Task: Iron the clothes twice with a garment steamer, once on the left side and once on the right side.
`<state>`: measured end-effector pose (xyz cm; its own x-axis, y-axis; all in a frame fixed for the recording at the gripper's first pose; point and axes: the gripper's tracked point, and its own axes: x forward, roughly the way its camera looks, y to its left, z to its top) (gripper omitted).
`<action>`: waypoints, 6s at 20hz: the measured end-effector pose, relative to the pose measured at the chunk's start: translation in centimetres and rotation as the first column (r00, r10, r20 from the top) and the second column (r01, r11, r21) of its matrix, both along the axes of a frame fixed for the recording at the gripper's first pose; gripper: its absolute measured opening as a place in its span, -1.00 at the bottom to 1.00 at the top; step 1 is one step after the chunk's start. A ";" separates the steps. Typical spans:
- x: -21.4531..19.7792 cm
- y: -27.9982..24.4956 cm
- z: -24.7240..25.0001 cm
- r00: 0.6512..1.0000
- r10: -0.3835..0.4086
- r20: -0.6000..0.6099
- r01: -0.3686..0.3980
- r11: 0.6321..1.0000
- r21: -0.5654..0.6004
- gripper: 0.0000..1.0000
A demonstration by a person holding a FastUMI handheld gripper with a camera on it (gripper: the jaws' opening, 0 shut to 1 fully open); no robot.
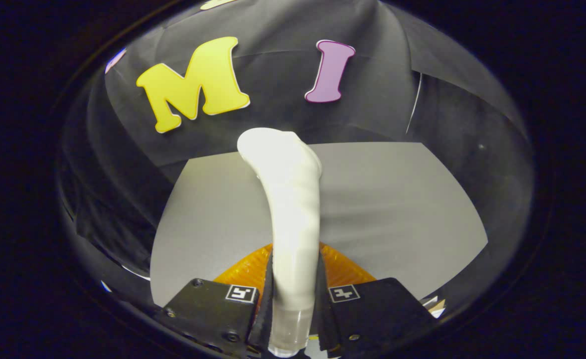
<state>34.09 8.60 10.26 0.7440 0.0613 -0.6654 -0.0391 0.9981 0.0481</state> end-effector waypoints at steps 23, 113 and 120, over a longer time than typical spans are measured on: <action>-21.1 14.0 22.4 0.819 0.041 0.572 -0.149 0.978 0.144 -0.32; -20.5 28.5 -17.4 0.901 0.271 0.339 -0.185 0.946 -0.265 -0.32; -22.0 29.3 -14.1 0.881 0.273 0.387 -0.204 0.956 -0.210 -0.33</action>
